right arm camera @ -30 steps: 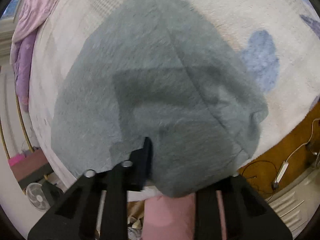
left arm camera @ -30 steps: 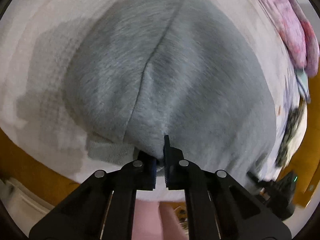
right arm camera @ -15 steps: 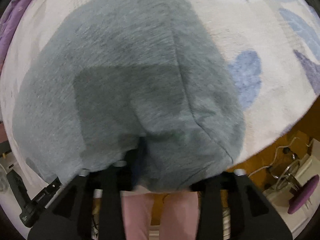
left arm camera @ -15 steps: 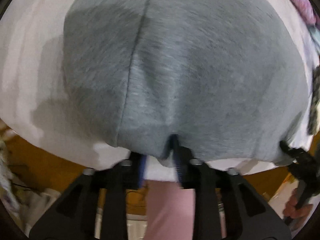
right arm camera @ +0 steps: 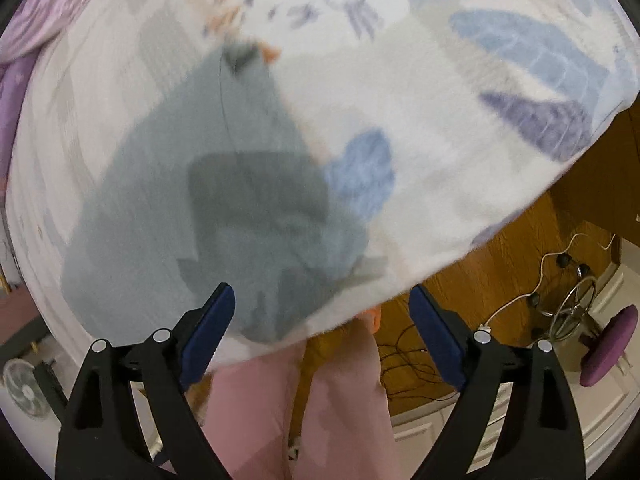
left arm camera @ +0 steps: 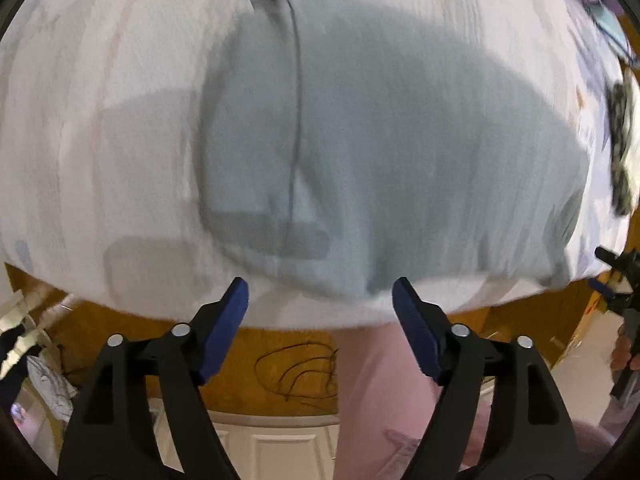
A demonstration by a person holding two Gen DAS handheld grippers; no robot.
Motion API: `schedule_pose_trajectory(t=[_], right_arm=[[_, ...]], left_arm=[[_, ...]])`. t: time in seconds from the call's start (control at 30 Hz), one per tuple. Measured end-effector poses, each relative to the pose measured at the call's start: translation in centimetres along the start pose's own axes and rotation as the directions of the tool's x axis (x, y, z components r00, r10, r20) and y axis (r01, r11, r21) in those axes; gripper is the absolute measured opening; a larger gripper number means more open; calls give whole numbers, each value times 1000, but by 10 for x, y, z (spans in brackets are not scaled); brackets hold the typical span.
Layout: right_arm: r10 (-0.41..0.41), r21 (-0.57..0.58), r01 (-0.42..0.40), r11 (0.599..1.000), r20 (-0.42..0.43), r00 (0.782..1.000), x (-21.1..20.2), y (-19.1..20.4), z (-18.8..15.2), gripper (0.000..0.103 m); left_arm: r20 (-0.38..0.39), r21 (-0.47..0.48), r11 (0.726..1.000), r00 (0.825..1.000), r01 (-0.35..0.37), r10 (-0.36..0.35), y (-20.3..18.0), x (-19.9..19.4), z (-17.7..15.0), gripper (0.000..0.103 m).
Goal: Fold large clothes
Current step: 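Grasp the folded hoodie edge with both tools and tuck it under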
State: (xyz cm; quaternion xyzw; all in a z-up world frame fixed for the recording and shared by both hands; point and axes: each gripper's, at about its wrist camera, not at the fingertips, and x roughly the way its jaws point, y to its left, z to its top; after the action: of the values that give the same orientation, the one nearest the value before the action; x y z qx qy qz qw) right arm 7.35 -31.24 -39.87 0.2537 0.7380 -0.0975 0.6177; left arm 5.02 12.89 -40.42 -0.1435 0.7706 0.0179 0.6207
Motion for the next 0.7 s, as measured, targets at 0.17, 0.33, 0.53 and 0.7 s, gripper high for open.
schedule_pose_trajectory(t=[0.17,0.33,0.53,0.7], right_arm=[[12,15,-13,1000,27,1000,-11,17,58,86],[-12,-18,12,1000,29,1000,-1,60,94,86],[-32,-22,32,999,-16,999,36,77,116,86],[0,34,4,999,-114,993,72,75,128,86]], left_arm=[[48,-101,994,998,49,-44,15,-17,61,80],[119,-191,978,991,88,-66,35,-29,120,84],[79,-272,960,996,71,-51,50,-1,160,84],[4,-350,936,999,41,-42,59,33,158,61]])
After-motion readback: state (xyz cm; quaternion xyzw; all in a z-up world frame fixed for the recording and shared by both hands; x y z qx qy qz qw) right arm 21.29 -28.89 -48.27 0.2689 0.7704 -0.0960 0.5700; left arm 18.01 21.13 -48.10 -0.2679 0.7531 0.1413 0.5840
